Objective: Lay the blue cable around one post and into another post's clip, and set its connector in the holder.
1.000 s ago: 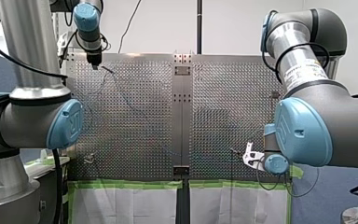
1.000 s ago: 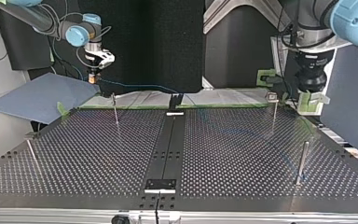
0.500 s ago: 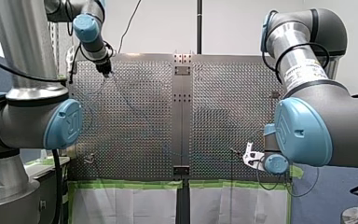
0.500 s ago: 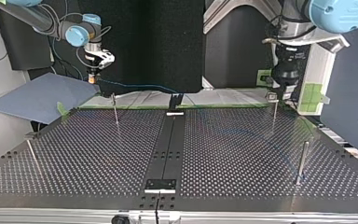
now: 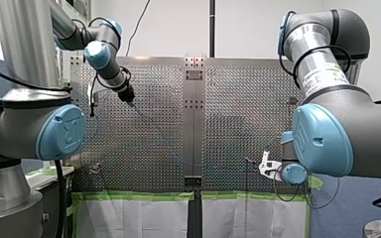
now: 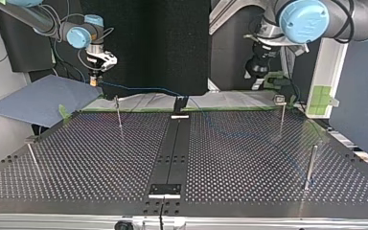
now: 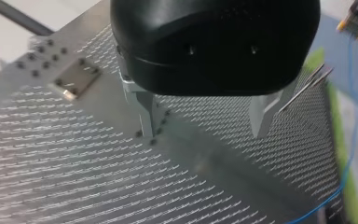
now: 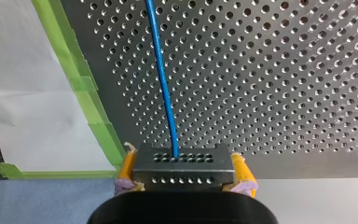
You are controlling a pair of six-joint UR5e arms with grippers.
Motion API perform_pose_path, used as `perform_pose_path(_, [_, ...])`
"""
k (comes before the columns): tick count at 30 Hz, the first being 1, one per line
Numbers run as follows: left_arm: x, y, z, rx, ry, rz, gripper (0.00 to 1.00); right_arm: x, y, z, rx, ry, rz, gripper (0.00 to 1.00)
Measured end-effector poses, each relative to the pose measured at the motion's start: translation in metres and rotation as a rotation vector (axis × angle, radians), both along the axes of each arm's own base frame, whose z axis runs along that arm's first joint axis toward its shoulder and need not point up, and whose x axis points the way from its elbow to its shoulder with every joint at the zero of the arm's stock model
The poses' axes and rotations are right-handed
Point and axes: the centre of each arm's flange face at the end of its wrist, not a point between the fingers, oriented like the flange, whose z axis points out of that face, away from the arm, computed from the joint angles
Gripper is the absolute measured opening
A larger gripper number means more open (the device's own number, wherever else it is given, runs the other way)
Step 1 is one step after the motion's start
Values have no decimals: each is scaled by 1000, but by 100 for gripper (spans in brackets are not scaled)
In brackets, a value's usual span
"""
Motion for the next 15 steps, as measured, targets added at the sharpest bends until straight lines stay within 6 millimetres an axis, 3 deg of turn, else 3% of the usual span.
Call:
perform_pose_path(8, [-13,-20,-53,-38,84,-10,98,-1,0,0,1,10,-1,0])
perform_pose_path(15, [-12,-35,-72,-43,88,1,98,1,0,0,-3,10,1,0])
